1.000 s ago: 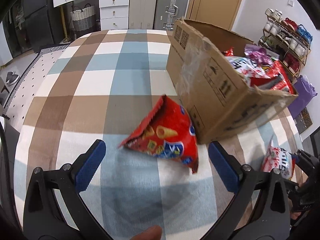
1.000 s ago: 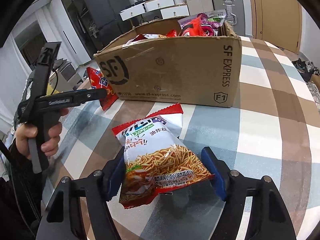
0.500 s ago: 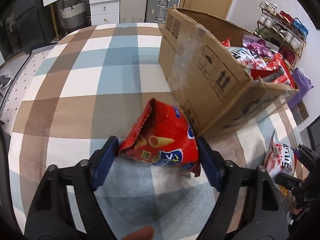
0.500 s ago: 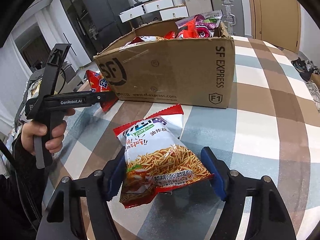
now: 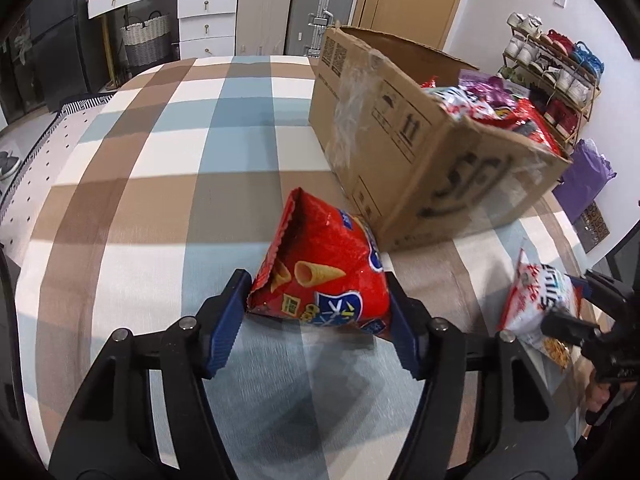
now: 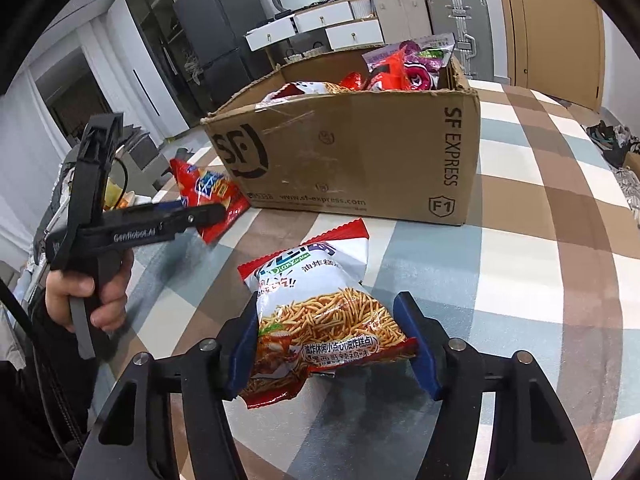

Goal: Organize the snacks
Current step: 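Grasp the red-blue chip bag with left tool while right tool grasps white noodle bag, then carry both bags into the box and open both tools to release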

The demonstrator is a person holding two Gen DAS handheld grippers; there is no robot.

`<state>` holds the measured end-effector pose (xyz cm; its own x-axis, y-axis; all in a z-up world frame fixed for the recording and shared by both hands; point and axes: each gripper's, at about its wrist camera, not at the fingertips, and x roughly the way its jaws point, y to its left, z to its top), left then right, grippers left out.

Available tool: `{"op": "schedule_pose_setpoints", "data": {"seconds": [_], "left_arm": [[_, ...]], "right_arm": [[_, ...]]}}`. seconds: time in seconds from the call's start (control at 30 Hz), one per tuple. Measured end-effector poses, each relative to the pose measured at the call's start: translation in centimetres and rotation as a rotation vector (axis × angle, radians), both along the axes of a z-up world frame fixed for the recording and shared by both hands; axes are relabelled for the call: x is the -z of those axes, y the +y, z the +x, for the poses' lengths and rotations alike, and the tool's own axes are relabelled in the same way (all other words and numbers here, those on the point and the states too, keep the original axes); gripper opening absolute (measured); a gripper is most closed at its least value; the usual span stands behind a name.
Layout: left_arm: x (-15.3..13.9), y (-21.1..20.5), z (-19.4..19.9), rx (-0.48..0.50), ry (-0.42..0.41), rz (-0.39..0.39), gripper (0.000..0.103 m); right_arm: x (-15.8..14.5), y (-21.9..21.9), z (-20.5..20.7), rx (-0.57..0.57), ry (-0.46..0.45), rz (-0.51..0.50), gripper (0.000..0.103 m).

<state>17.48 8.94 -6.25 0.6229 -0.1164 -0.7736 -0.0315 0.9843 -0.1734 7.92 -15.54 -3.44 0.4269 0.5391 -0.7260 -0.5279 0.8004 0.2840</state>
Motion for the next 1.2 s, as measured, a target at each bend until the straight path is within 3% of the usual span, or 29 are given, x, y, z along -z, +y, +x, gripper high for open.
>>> {"op": "schedule_pose_setpoints", "data": {"seconds": [0.37, 0.57, 1.07, 1.2], "left_arm": [[-1.7, -1.0, -3.9, -0.016, -0.058, -0.042, 0.062], [-3.9, -2.3, -5.0, 0.0, -0.108, -0.027, 0.063], [-9.7, -4.0, -4.7, 0.011, -0.215, -0.019, 0.063], [-11.0, -4.3, -4.4, 0.017, -0.24, -0.022, 0.056]], "right_arm": [[-1.6, -0.7, -0.8, 0.007, -0.04, 0.053, 0.063], [-3.2, -1.5, -1.0, 0.023, -0.068, 0.091, 0.063], [-7.7, -3.1, 0.4, 0.084, -0.163, 0.139, 0.063], [-8.8, -3.4, 1.1, 0.103, -0.182, 0.15, 0.063]]}}
